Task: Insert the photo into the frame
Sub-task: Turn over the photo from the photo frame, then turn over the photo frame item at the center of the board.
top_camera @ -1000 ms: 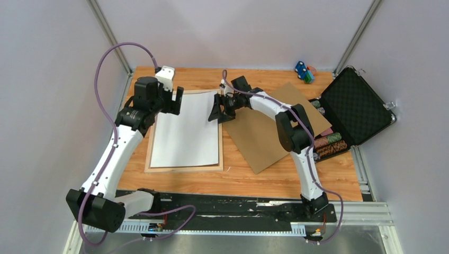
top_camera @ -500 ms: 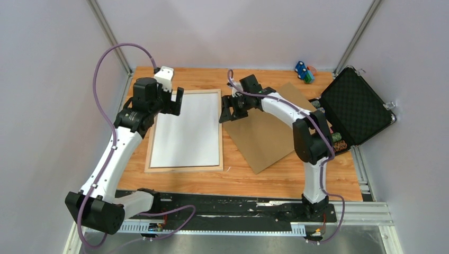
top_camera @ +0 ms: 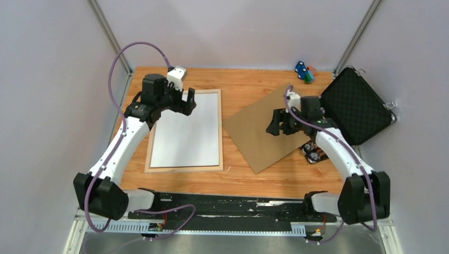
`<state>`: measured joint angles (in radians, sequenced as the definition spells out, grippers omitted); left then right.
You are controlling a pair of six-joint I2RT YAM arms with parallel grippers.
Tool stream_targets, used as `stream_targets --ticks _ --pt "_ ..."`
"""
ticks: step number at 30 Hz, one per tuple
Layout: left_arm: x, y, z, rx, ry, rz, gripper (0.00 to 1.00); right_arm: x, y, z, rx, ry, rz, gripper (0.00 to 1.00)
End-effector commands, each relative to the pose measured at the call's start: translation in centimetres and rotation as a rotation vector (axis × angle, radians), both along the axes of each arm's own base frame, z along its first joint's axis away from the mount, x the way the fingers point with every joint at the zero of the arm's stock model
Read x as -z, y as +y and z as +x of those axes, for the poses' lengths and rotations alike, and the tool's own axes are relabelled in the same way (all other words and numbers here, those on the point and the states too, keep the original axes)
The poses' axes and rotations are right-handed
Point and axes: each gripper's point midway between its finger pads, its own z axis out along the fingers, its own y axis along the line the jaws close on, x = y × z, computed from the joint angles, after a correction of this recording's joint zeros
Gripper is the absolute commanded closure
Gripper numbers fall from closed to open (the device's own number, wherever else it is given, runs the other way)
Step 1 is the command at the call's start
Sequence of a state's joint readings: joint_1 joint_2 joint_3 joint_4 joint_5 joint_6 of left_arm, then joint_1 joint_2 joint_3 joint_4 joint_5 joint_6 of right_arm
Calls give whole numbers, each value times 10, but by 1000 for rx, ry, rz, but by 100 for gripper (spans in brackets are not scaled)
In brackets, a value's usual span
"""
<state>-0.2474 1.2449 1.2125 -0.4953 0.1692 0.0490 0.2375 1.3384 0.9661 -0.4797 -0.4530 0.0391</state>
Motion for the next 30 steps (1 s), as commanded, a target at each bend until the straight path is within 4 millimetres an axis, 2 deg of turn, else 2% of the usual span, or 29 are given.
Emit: stream_targets --ticks 1,2,3,4,5,6,7,8,9,10,11,12,13,14,15,18,22,23,24,25,26,27,30 --pt "-6 -55 12 246 -28 -120 0 -13 -25 -14 23 -89 84 28" --pt "-9 -68 11 296 -32 -130 0 -9 -30 -20 28 -75 96 28" --pt "1 -76 18 323 -15 -121 0 -6 -35 -26 36 -64 106 29" --pt "-3 -90 19 366 -24 -126 0 -3 -38 -31 40 -53 118 29" --pt "11 -98 26 387 2 -117 0 -3 -41 -36 31 -60 119 29" --pt "6 -112 28 428 -8 -123 0 -1 -45 -41 25 -59 115 29" --pt "25 -122 35 447 36 -117 0 -2 -48 -42 25 -67 116 29" --pt "18 -135 39 483 24 -125 0 -5 -55 -40 37 -81 113 29" --pt "42 -143 45 496 86 -121 0 -7 -58 -39 35 -88 101 30" --pt "35 -156 51 518 79 -133 0 -9 -60 -38 23 -93 83 30" --pt "59 -165 56 529 145 -131 0 -9 -63 -38 12 -90 60 30" --pt "51 -179 60 562 138 -148 0 -9 -66 -38 7 -79 37 30" --pt "77 -187 63 568 208 -142 0 -8 -69 -38 1 -67 21 30" --pt "70 -200 67 592 196 -151 0 -8 -72 -39 -8 -54 12 30" --pt "92 -207 70 599 248 -144 0 -7 -74 -40 -14 -39 3 30" --pt "116 -239 84 649 281 -144 0 2 -86 -42 -26 -2 -36 30" --pt "148 -265 100 660 346 -174 0 12 -95 -51 -88 35 -65 31" --pt "144 -270 106 658 334 -187 0 13 -96 -54 -118 38 -73 31" --pt "160 -273 109 646 363 -195 0 15 -98 -58 -145 46 -82 32" --pt "158 -277 113 646 352 -204 0 17 -98 -65 -189 57 -91 32" --pt "167 -280 116 645 357 -212 0 18 -99 -69 -219 63 -94 33" --pt "166 -282 119 641 352 -223 0 21 -99 -74 -244 72 -97 33" --pt "179 -289 124 631 370 -253 0 28 -95 -88 -315 101 -82 33"
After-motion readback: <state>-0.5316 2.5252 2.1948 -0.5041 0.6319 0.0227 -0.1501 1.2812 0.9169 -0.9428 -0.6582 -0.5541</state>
